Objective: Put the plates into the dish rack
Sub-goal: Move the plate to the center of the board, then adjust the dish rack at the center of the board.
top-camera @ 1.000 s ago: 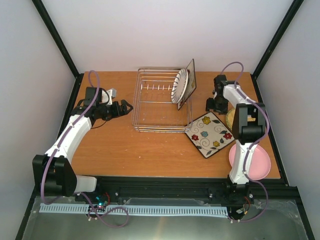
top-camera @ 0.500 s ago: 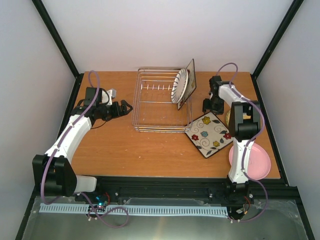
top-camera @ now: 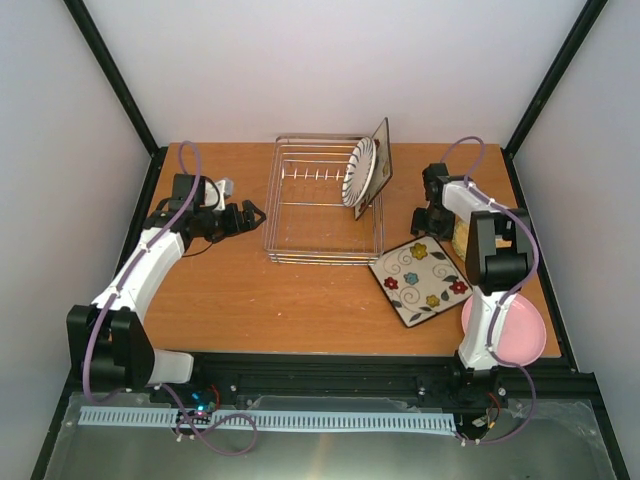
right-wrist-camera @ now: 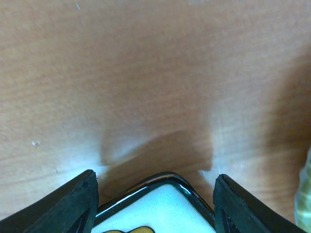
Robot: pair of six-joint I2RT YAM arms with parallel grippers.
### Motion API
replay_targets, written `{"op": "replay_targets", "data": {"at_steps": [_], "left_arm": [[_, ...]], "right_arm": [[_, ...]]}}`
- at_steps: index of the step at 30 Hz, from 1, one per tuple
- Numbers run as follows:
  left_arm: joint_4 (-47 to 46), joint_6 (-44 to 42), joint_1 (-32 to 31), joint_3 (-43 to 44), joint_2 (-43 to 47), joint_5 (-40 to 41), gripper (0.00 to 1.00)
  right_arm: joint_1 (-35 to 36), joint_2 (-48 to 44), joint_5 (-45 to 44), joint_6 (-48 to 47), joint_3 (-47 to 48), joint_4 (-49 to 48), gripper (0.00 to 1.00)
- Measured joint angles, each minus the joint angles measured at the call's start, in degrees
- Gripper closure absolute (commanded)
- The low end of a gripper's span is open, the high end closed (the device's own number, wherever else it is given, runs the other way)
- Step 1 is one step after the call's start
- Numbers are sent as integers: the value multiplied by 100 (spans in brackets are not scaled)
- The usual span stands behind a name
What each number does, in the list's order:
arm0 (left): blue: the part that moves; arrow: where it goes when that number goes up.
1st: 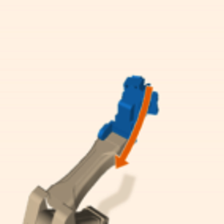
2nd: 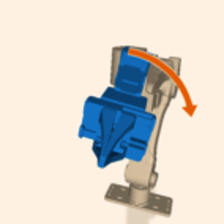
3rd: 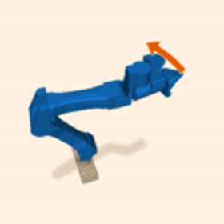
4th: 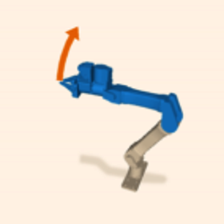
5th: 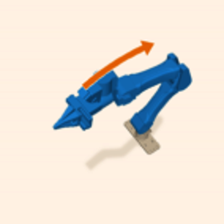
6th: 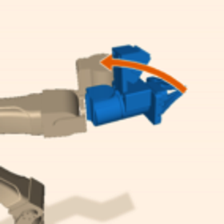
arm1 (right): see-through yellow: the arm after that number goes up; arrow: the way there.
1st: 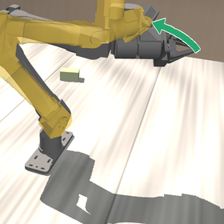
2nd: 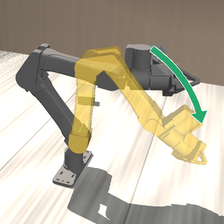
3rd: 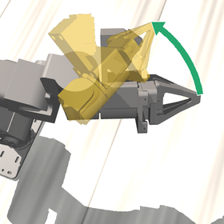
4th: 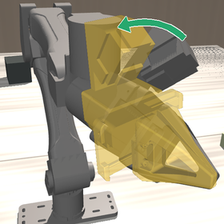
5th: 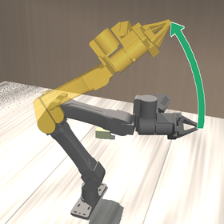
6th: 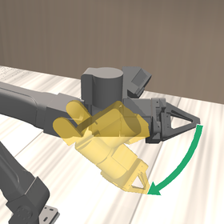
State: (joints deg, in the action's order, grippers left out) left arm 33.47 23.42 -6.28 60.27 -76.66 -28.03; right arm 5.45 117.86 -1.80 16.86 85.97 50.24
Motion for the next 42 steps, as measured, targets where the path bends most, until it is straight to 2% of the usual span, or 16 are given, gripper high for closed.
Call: {"op": "replay_targets", "data": {"at_steps": [9,15,27,34,42], "left_arm": [[-4,-4,0,2,-2,-7,2],[-35,-55,0,2,-35,-50,3],[-50,-129,0,208,-179,-50,3],[-74,-149,-160,424,-420,-11,3],[-101,-232,-208,431,-704,317,9]], "right_arm": [[11,-546,24,199,-789,98,35],[13,-802,142,205,-927,216,32],[50,-2223,870,-4,-256,155,29],[636,-2297,1023,-286,37,343,34],[1025,-2201,1038,-315,144,444,39]]}}
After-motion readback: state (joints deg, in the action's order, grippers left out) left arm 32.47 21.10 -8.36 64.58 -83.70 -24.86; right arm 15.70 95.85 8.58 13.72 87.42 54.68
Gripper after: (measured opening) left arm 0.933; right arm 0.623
